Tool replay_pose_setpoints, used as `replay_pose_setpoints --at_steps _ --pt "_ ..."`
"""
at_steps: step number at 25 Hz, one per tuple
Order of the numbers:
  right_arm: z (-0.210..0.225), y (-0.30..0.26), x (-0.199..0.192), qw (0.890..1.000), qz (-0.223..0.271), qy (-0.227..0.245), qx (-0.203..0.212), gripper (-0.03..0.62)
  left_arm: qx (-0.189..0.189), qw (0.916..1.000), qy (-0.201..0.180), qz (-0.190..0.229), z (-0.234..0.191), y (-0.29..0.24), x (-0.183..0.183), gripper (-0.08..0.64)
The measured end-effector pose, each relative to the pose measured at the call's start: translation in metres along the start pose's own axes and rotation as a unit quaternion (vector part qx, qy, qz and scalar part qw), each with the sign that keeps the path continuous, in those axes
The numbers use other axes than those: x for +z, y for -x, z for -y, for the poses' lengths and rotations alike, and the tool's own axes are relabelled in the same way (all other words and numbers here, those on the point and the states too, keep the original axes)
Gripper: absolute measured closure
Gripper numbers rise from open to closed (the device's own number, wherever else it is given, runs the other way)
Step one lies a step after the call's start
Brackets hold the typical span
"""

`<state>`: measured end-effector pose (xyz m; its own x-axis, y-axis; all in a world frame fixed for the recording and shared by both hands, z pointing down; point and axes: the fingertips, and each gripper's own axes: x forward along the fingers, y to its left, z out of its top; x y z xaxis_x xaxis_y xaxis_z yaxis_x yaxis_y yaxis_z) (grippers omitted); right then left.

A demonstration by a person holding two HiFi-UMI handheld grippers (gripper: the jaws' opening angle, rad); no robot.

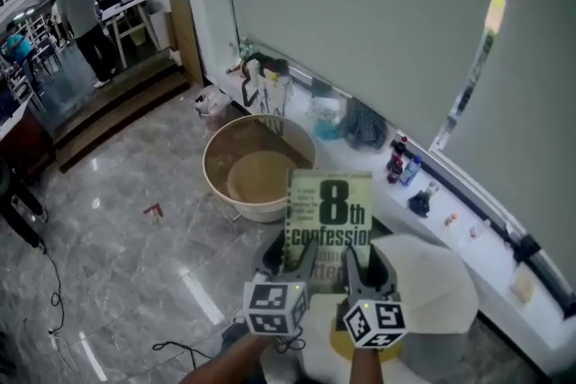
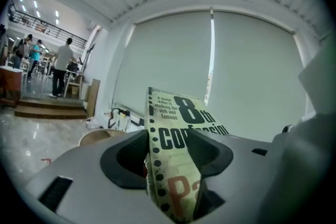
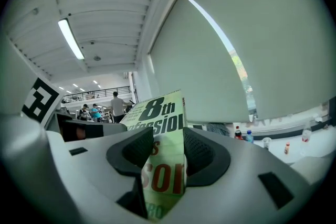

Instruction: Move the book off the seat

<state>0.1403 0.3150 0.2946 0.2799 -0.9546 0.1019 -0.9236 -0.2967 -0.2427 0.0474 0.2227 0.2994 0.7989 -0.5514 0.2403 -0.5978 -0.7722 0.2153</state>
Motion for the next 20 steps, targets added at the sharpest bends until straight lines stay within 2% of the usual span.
replay_pose_setpoints --at_steps 5,9,15,20 --pt "-0.095 -0.035 0.034 0.996 0.027 0.022 0.082 0.410 0.065 0.9959 0.000 0.063 -0.074 0.051 0.061 0.316" --pt "-0.162 -0.054 0.048 0.989 0.031 0.032 0.143 0.410 0.120 0.9886 0.005 0.091 -0.125 0.093 0.091 0.316" --pt "-0.252 -0.066 0.042 0.977 0.030 0.042 0.209 0.410 0.184 0.9756 0.016 0.119 -0.193 0.156 0.105 0.316" --pt "-0.322 -0.107 0.030 0.964 0.023 0.053 0.261 0.410 0.232 0.9633 0.027 0.132 -0.264 0.178 0.114 0.316"
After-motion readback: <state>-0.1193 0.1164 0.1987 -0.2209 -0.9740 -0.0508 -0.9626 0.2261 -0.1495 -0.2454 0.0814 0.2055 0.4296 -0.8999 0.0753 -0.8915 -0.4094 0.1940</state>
